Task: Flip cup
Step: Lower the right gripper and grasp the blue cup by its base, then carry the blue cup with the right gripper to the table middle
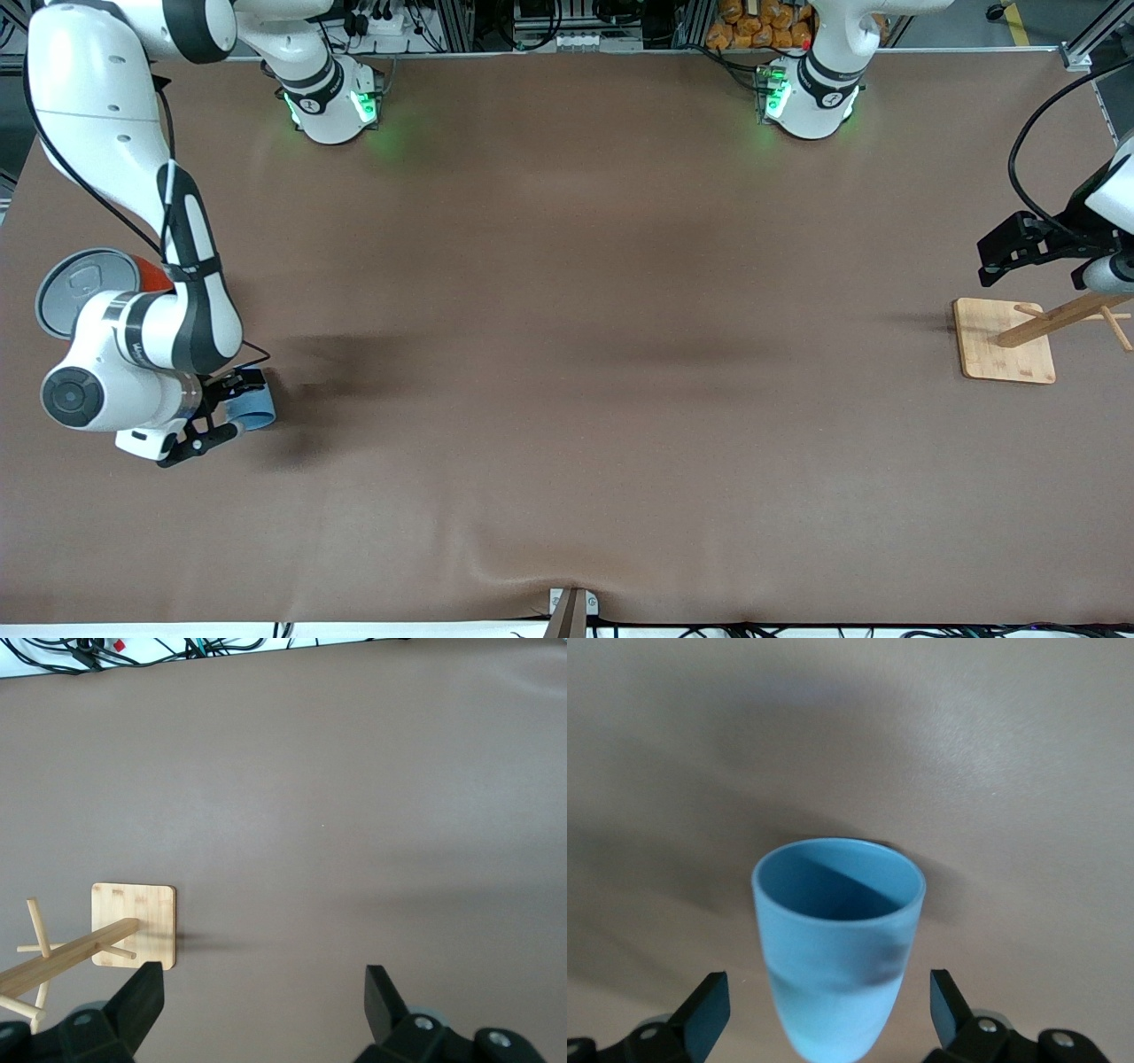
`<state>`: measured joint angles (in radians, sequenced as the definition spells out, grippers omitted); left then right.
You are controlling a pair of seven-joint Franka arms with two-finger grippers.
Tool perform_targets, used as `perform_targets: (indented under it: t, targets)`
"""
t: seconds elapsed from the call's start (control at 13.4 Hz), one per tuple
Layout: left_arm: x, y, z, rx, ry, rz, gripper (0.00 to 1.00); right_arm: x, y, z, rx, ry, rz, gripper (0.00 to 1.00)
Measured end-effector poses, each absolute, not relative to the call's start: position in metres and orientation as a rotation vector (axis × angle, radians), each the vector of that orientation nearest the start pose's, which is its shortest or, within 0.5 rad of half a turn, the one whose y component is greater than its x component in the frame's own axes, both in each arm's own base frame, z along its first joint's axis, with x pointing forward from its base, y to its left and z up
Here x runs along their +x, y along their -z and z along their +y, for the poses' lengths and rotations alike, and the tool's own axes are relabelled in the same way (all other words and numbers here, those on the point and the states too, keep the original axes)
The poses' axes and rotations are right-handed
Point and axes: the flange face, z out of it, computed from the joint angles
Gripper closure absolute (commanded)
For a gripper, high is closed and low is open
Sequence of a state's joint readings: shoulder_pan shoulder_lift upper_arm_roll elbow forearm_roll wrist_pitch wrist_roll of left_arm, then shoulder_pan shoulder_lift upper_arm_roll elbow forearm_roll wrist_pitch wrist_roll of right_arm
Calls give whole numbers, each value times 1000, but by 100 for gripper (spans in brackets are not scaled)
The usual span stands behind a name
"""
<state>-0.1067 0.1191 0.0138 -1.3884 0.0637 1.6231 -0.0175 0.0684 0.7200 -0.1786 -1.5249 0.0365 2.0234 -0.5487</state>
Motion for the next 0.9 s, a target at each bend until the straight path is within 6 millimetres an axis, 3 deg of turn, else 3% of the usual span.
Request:
perform_targets:
  t: [0.07,0.15,0.22,0.3,0.6,0.75,0.9]
  targets:
    - [595,-648,-50,-3075,183,116,0,683,-215,-59,-3055,-359,-722,0]
    - [595,-648,-50,-3075,183,116,0,684,-209,-63,-3051,-347,-739,20]
    - [595,-647,-50,-3075,183,116,0,685,-203,-66,-3042,-323,-742,65]
    - [595,-647,-50,-3075,183,117,0,686,-200,-68,-3019,-297,-751,82]
    - [595,-647,-50,-3075,183,118,0,689,-203,-64,-2965,-265,-841,85]
    - [595,-647,-50,-3075,183,117,0,696,-210,-33,-2908,-229,-942,85]
    - [595,-647,-50,-3075,183,116,0,702,-228,13,-2799,-179,-1124,84]
